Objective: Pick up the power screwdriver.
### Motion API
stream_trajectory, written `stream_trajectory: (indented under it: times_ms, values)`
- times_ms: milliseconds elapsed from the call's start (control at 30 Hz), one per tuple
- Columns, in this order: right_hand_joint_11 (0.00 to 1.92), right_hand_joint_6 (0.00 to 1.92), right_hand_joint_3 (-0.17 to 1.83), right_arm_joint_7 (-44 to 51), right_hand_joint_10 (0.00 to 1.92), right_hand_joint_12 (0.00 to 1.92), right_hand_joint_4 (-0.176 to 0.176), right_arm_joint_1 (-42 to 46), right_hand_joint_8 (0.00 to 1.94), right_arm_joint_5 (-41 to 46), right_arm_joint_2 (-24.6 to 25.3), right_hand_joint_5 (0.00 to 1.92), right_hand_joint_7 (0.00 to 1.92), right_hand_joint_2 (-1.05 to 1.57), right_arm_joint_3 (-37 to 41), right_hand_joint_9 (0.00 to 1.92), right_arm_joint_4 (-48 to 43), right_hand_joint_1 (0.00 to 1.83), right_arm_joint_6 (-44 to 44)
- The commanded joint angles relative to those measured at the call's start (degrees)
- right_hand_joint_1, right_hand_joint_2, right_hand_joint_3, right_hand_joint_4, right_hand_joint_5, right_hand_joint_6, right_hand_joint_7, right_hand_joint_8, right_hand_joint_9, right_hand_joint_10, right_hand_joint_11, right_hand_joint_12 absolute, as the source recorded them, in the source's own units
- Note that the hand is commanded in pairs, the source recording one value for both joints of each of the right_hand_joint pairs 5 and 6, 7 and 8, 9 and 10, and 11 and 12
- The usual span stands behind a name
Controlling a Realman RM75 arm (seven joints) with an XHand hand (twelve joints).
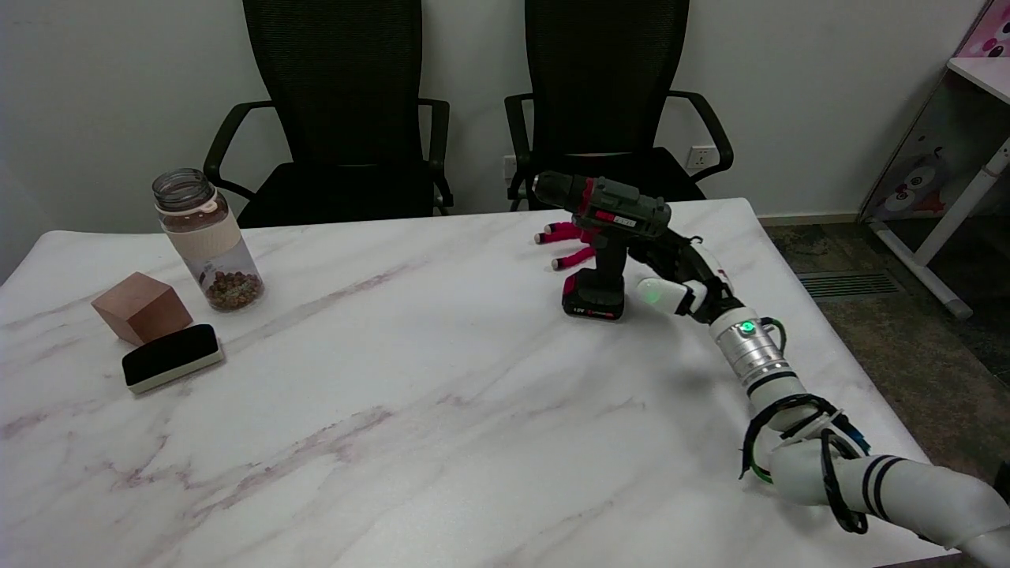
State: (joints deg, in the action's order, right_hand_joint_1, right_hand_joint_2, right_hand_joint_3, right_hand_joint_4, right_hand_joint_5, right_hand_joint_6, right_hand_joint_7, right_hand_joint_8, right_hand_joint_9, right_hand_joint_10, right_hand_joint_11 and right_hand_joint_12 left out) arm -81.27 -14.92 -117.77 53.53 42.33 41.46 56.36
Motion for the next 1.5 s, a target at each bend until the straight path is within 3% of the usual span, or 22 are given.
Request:
stream_trajectory:
  times_ms: [33, 1500]
  values:
    - [0.32, 0.46, 0.95, -6.01, 0.32, 0.32, 0.176, -6.08, 0.46, -0.26, 4.82, 0.46, 0.46, -0.41, -4.62, 0.32, -3.49, 0.88, -3.98]
    - [0.42, 0.42, 0.83, -6.53, 0.36, 0.42, 0.176, -8.63, 0.42, -0.78, 5.27, 0.42, 0.42, -0.35, -4.98, 0.36, -3.23, 0.89, -4.51]
